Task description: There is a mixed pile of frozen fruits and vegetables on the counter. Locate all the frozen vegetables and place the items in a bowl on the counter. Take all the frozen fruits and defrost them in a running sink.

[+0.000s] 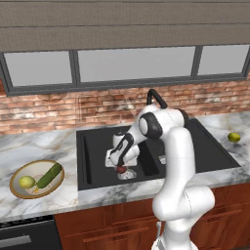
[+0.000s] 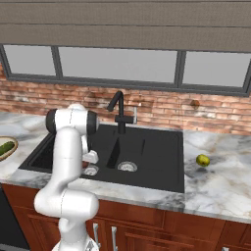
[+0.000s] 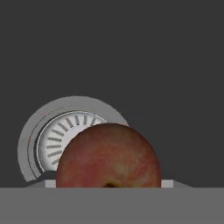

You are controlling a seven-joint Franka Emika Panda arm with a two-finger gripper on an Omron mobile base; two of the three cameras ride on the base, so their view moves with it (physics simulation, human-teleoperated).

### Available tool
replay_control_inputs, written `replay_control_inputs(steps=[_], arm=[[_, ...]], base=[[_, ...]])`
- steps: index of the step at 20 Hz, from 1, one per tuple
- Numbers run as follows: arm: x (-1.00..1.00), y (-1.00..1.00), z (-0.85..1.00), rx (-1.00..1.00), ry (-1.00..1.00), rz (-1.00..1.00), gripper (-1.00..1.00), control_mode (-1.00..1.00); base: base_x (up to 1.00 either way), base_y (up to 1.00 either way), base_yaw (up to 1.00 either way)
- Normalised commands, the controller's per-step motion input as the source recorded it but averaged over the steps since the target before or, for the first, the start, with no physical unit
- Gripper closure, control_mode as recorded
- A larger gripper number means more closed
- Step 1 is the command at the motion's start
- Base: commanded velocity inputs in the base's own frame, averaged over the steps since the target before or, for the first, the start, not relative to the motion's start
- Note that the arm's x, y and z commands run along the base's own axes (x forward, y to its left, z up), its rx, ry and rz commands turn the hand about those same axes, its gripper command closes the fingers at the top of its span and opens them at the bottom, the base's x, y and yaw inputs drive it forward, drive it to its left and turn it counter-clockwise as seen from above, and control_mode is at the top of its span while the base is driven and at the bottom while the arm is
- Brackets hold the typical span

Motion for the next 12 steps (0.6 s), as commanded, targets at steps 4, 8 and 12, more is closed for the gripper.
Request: replay_control_inputs(steps=[4,8,12], arm=[[0.47,0.14,-0.45,-0.02,0.00,0.03,1.00,-1.00],[0.46,0.12,-0.51,-0.03,0.00,0.02,1.00,-1.00],[0.16,0.02,-0.27,0.00,0.00,0.01,1.00,-1.00]], base=[[0.00,0.00,0.00],[0.00,0.00,0.00],[0.00,0.00,0.00]])
